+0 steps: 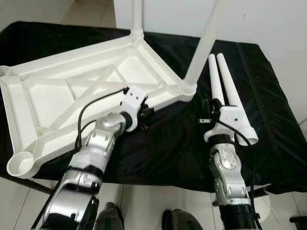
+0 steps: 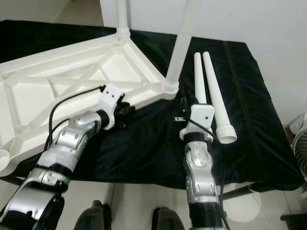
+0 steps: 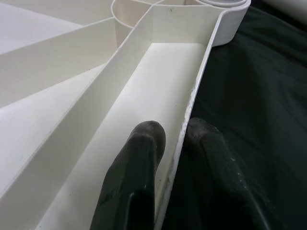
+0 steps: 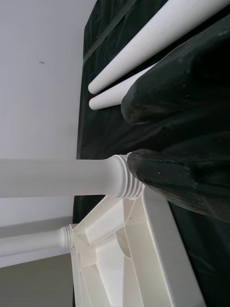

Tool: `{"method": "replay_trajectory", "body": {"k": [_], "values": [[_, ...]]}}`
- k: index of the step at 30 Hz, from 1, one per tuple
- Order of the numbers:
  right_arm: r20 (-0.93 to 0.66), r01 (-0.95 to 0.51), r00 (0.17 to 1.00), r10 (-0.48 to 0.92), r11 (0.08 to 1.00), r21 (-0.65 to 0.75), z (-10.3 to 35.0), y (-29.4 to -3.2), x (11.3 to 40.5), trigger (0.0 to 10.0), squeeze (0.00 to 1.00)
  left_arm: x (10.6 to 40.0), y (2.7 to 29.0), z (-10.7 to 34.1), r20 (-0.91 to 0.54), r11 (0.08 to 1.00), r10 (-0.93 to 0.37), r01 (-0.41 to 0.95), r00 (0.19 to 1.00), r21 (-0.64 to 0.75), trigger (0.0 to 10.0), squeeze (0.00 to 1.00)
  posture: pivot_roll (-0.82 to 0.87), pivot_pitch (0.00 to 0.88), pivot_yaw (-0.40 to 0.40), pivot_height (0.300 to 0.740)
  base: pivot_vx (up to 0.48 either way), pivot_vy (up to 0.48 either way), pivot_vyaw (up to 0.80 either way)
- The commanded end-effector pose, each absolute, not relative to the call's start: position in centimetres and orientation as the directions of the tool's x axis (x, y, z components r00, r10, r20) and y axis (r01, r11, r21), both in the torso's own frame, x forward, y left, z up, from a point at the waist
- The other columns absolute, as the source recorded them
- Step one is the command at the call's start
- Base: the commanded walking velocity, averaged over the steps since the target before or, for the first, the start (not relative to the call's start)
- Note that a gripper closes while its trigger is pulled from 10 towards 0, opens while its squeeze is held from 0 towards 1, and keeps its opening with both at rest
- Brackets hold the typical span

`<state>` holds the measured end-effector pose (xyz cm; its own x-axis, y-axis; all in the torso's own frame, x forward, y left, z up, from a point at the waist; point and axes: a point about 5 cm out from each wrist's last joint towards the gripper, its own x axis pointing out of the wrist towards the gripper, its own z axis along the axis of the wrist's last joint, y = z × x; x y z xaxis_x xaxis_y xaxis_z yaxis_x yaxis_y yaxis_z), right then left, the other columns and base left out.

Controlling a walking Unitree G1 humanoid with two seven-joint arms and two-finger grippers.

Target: Building children table

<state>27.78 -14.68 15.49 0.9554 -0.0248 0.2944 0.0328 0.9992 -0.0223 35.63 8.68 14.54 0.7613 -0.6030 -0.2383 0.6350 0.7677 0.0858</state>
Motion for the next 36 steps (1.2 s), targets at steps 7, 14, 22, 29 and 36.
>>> {"method": "replay_trajectory", "body": {"k": [7, 14, 22, 29, 36], "values": [[0.274, 0.033, 0.961, -0.027, 0.999, -0.018, 15.0, -14.0, 27.8, 10.0, 0.00, 38.6, 11.2, 15.7, -0.142, 0.960, -0.196, 0.220, 0.970, 0.175, 0.0, 0.00, 0.02, 0.102, 0.000, 0.740, 0.000, 0.000, 0.00], [0.272, 0.034, 0.962, -0.028, 0.999, -0.016, 14.9, -13.6, 27.7, 10.0, 0.00, 39.2, 10.8, 16.2, -0.120, 0.957, -0.214, 0.233, 0.969, 0.174, 10.0, 0.00, 0.01, 0.103, 0.006, 0.740, 0.000, 0.000, 0.00], [0.268, 0.036, 0.963, -0.031, 0.999, -0.015, 14.8, -13.6, 27.5, 10.0, 0.00, 38.3, 9.2, 16.3, -0.065, 0.924, -0.356, 0.362, 0.932, 0.126, 10.0, 1.00, 0.03, 0.107, 0.011, 0.740, 0.000, 0.000, 0.00], [0.260, 0.021, 0.965, -0.016, 1.000, -0.016, 14.5, -13.4, 27.4, 10.0, 0.00, 37.3, 9.5, 18.0, 0.036, 0.888, -0.451, 0.443, 0.892, 0.125, 10.0, 1.00, 0.04, 0.107, 0.006, 0.740, 0.000, 0.000, 0.00], [0.260, 0.015, 0.966, -0.008, 1.000, -0.027, 14.6, -13.5, 27.7, 10.0, 0.00, 36.3, 10.6, 19.6, 0.096, 0.864, -0.493, 0.473, 0.865, 0.175, 10.0, 0.00, 0.04, 0.104, 0.003, 0.740, 0.000, 0.000, 0.00]]}}
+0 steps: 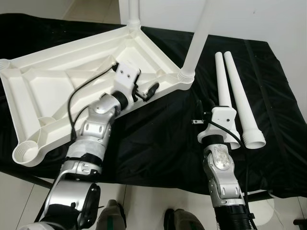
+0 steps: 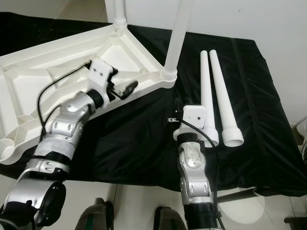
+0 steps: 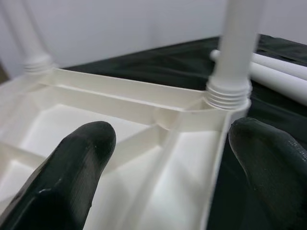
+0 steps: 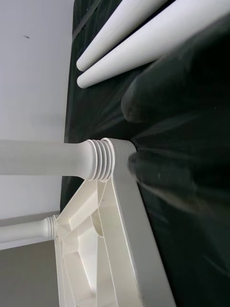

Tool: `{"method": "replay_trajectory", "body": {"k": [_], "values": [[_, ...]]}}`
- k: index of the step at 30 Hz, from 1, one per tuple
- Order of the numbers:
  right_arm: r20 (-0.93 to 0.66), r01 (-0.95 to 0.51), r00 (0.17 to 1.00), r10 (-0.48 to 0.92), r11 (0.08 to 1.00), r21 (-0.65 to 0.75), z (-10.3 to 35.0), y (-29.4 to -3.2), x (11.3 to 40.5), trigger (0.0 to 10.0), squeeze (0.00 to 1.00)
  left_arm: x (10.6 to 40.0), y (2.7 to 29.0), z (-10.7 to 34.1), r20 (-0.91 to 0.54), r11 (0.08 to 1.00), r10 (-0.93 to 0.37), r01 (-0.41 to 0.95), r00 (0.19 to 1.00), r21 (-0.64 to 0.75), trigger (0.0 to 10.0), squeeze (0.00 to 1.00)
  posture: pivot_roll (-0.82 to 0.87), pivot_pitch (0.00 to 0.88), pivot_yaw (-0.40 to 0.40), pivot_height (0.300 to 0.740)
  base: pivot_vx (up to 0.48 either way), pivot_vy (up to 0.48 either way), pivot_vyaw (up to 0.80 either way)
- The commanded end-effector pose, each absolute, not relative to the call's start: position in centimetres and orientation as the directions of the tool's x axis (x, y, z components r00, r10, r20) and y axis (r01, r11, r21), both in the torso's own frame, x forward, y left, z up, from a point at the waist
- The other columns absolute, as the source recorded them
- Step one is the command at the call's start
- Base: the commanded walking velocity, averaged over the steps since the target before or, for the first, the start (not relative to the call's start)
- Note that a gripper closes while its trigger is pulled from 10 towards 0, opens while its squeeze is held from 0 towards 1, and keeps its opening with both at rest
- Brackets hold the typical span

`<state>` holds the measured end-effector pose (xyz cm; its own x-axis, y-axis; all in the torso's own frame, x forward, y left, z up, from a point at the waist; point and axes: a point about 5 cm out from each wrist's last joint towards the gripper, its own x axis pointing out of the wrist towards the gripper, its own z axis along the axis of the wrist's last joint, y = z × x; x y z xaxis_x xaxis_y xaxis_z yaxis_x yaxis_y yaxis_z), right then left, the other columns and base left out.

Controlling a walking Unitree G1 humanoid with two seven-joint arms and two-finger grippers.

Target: Building children table

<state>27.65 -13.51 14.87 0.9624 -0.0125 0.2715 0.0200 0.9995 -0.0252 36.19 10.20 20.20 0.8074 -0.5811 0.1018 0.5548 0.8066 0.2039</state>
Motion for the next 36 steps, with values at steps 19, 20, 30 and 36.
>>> {"method": "replay_trajectory", "body": {"k": [19, 20, 30, 36], "values": [[0.234, 0.079, 0.970, -0.065, 0.996, -0.048, 14.3, -16.4, 28.3, 10.0, 0.00, 32.0, 22.4, 16.5, -0.205, 0.808, -0.372, 0.425, 0.905, 0.409, 10.0, 0.00, 0.06, 0.106, 0.004, 0.740, 0.000, 0.000, 0.00], [0.233, 0.078, 0.970, -0.065, 0.996, -0.047, 14.3, -16.4, 28.3, 10.0, 0.00, 31.7, 22.8, 16.2, -0.220, 0.806, -0.371, 0.430, 0.902, 0.406, 10.0, 0.00, 0.06, 0.106, 0.004, 0.740, 0.000, 0.000, 0.00], [0.236, 0.067, 0.970, -0.055, 0.997, -0.044, 14.3, -16.4, 28.4, 10.0, 0.00, 30.3, 23.7, 14.8, -0.291, 0.798, -0.353, 0.449, 0.889, 0.402, 10.0, 0.00, 0.07, 0.112, 0.001, 0.740, 0.000, 0.000, 0.00], [0.234, 0.067, 0.971, -0.053, 0.997, -0.050, 14.3, -16.4, 28.4, 10.0, 0.00, 30.4, 23.4, 14.5, -0.313, 0.788, -0.365, 0.470, 0.877, 0.398, 10.0, 0.00, 0.06, 0.120, 0.001, 0.740, 0.000, 0.000, 0.00]]}}
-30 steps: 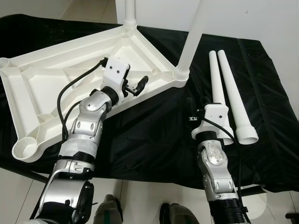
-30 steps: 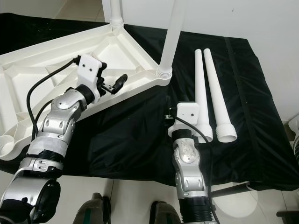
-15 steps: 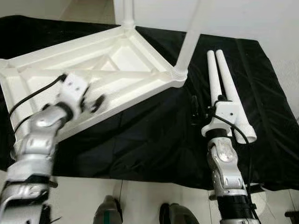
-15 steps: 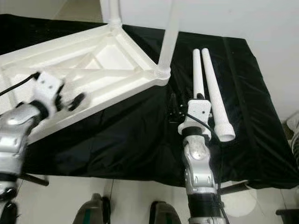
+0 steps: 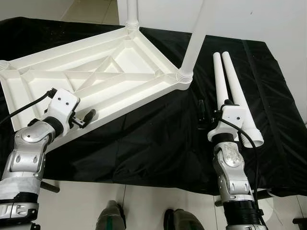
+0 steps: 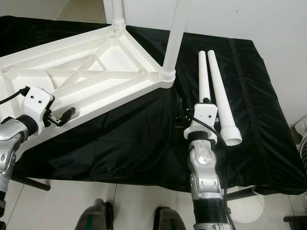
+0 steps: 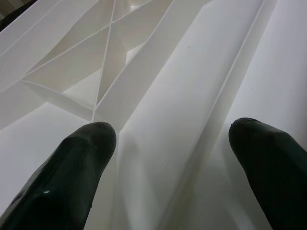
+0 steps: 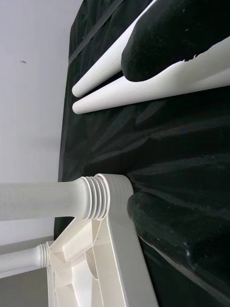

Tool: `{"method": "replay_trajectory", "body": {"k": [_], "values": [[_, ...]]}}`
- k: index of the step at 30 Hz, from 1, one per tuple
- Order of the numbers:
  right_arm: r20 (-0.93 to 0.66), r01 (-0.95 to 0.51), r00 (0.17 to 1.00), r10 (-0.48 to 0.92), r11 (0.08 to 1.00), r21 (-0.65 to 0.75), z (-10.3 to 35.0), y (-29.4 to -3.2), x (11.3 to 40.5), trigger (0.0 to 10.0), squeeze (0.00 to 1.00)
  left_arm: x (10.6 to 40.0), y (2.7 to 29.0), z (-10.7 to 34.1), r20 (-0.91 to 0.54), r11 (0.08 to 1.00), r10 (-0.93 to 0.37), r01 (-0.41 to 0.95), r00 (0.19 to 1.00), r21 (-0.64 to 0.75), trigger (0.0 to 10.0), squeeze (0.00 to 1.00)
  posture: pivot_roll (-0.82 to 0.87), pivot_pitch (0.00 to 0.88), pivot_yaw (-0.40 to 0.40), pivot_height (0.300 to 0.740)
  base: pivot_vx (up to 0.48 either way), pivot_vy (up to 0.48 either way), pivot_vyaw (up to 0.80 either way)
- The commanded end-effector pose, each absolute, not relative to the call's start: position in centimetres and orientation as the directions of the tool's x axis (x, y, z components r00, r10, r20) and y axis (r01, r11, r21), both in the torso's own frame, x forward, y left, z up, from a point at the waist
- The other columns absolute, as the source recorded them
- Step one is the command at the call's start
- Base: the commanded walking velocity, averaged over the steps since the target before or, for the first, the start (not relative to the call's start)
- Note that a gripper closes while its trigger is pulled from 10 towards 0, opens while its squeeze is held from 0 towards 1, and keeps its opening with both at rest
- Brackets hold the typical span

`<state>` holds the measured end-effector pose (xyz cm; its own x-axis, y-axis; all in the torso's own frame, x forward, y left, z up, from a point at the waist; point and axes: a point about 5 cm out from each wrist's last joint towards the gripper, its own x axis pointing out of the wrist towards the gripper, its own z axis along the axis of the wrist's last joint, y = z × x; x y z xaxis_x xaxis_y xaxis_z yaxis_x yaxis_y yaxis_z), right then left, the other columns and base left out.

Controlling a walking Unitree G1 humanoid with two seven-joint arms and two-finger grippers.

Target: Building children table

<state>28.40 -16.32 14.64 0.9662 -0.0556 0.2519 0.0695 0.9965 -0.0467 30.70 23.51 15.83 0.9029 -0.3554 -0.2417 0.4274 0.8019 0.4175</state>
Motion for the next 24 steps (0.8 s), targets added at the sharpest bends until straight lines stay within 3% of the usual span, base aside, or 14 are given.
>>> {"method": "replay_trajectory", "body": {"k": [1, 24], "values": [[0.234, 0.067, 0.971, -0.054, 0.996, -0.051, 14.3, -16.5, 28.4, 10.0, 0.00, 30.4, 23.3, 14.4, -0.320, 0.782, -0.373, 0.480, 0.871, 0.397, 10.0, 0.00, 0.06, 0.120, 0.001, 0.740, 0.000, 0.000, 0.00], [0.228, 0.091, 0.970, -0.078, 0.995, -0.049, 14.1, -16.6, 28.1, 10.0, 0.00, 32.3, 20.2, 14.0, -0.376, 0.687, -0.511, 0.630, 0.773, 0.361, 10.0, 0.00, 0.05, 0.144, 0.038, 0.740, 0.000, 0.000, 0.00]]}}
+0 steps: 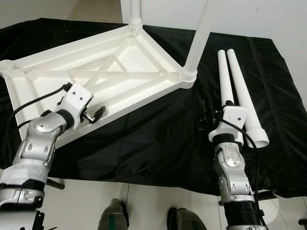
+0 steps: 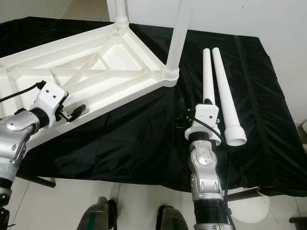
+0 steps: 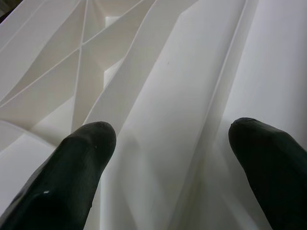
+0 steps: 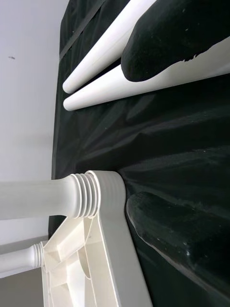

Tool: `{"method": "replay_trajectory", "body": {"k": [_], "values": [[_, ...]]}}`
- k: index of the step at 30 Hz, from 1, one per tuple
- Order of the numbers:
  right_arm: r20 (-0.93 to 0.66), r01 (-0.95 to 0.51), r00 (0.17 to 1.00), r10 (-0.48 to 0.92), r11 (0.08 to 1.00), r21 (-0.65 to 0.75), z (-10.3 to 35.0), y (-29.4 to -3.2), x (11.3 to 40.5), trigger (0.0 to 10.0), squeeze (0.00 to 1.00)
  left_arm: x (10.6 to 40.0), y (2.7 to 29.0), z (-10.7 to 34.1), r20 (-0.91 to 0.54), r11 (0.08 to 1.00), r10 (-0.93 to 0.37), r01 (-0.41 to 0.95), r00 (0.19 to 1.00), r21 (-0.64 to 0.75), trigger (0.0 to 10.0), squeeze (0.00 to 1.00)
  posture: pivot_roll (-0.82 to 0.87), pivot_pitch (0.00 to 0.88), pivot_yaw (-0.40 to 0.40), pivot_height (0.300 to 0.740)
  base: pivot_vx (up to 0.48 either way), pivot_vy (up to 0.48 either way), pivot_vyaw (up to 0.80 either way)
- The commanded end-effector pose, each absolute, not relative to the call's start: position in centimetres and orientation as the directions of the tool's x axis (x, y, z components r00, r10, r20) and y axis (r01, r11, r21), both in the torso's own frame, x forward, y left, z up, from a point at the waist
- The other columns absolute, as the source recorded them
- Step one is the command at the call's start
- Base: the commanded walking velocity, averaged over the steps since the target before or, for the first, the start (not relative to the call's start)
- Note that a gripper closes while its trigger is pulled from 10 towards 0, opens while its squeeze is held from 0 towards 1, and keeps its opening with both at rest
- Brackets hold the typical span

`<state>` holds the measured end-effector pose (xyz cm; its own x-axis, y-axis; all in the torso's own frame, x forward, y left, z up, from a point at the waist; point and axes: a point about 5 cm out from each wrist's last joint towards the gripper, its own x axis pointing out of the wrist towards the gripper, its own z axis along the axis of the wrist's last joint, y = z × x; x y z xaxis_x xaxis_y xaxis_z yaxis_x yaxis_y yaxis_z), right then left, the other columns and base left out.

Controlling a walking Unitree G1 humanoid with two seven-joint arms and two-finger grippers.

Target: Building children table

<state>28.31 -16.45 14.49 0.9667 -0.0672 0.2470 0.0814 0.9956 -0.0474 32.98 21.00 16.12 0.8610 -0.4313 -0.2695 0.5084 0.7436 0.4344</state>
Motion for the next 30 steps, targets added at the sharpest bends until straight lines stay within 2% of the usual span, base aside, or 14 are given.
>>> {"method": "replay_trajectory", "body": {"k": [1, 9, 10, 13, 14, 17, 18, 19, 21, 22, 23, 24, 25, 30], "values": [[0.228, 0.091, 0.971, -0.077, 0.995, -0.051, 14.1, -16.6, 28.1, 10.0, 0.00, 32.4, 20.2, 13.8, -0.382, 0.687, -0.515, 0.636, 0.767, 0.352, 10.0, 0.00, 0.05, 0.144, 0.038, 0.740, 0.000, 0.000, 0.00], [0.229, 0.083, 0.971, -0.068, 0.995, -0.058, 14.2, -16.6, 28.2, 10.0, 0.00, 32.6, 20.4, 12.9, -0.415, 0.721, -0.539, 0.656, 0.733, 0.223, 9.8, 0.00, 0.05, 0.150, 0.040, 0.740, 0.000, 0.000, 0.00], [0.229, 0.082, 0.971, -0.067, 0.995, -0.058, 14.2, -16.6, 28.2, 10.0, 0.00, 32.7, 20.6, 12.7, -0.419, 0.730, -0.535, 0.650, 0.734, 0.208, 8.2, 0.00, 0.05, 0.151, 0.041, 0.740, 0.000, 0.000, 0.00], [0.228, 0.081, 0.971, -0.066, 0.995, -0.057, 14.2, -16.6, 28.1, 10.0, 0.00, 32.7, 20.7, 12.6, -0.422, 0.738, -0.531, 0.645, 0.735, 0.196, 8.2, 0.00, 0.05, 0.152, 0.042, 0.740, 0.000, 0.000, 0.00], [0.230, 0.081, 0.971, -0.066, 0.995, -0.059, 14.2, -16.6, 28.1, 10.0, 0.00, 33.0, 20.9, 12.4, -0.429, 0.747, -0.525, 0.639, 0.735, 0.181, 5.9, 0.00, 0.05, 0.152, 0.042, 0.740, 0.000, 0.000, 0.00], [0.230, 0.081, 0.971, -0.066, 0.995, -0.059, 14.2, -16.6, 28.1, 10.0, 0.00, 33.1, 21.0, 12.3, -0.433, 0.752, -0.521, 0.635, 0.736, 0.176, 5.7, 0.00, 0.05, 0.152, 0.042, 0.740, 0.000, 0.000, 0.00], [0.230, 0.082, 0.971, -0.066, 0.995, -0.059, 14.2, -16.6, 28.1, 10.0, 0.00, 33.1, 21.1, 12.2, -0.434, 0.755, -0.519, 0.633, 0.736, 0.169, 5.0, 0.00, 0.04, 0.152, 0.045, 0.740, 0.000, 0.000, 0.00], [0.230, 0.082, 0.971, -0.066, 0.995, -0.059, 14.2, -16.6, 28.1, 10.0, 0.00, 33.1, 21.1, 12.2, -0.434, 0.755, -0.519, 0.633, 0.736, 0.169, 5.0, 0.00, 0.04, 0.152, 0.045, 0.740, 0.000, 0.000, 0.00], [0.231, 0.084, 0.971, -0.068, 0.995, -0.058, 14.2, -16.6, 28.1, 10.0, 0.00, 33.2, 21.1, 12.2, -0.438, 0.755, -0.519, 0.634, 0.734, 0.168, 3.6, 0.00, 0.04, 0.152, 0.046, 0.740, 0.000, 0.000, 0.00], [0.232, 0.085, 0.970, -0.069, 0.995, -0.059, 14.2, -16.6, 28.0, 10.0, 0.00, 33.2, 21.1, 12.1, -0.440, 0.755, -0.520, 0.635, 0.732, 0.165, 2.2, 0.00, 0.04, 0.152, 0.046, 0.740, 0.000, 0.000, 0.00], [0.231, 0.086, 0.970, -0.070, 0.995, -0.059, 14.2, -16.6, 28.0, 10.0, 0.00, 33.1, 21.0, 12.1, -0.441, 0.753, -0.521, 0.637, 0.731, 0.165, 1.7, 0.00, 0.04, 0.151, 0.048, 0.740, 0.000, 0.000, 0.00], [0.231, 0.086, 0.970, -0.070, 0.995, -0.059, 14.2, -16.6, 28.0, 10.0, 0.00, 33.1, 21.0, 12.1, -0.441, 0.753, -0.521, 0.637, 0.731, 0.165, 1.7, 0.00, 0.04, 0.151, 0.048, 0.740, 0.000, 0.000, 0.00], [0.233, 0.087, 0.970, -0.071, 0.995, -0.058, 14.2, -16.6, 28.0, 10.0, 0.00, 33.1, 21.0, 12.1, -0.441, 0.753, -0.523, 0.638, 0.730, 0.163, 0.2, 0.00, 0.04, 0.151, 0.048, 0.740, 0.000, 0.000, 0.00], [0.234, 0.087, 0.970, -0.071, 0.995, -0.056, 14.3, -16.5, 28.0, 10.0, 0.00, 32.8, 20.5, 12.0, -0.435, 0.749, -0.534, 0.644, 0.725, 0.154, 0.0, 0.00, 0.04, 0.153, 0.051, 0.740, 0.000, 0.000, 0.00]]}}
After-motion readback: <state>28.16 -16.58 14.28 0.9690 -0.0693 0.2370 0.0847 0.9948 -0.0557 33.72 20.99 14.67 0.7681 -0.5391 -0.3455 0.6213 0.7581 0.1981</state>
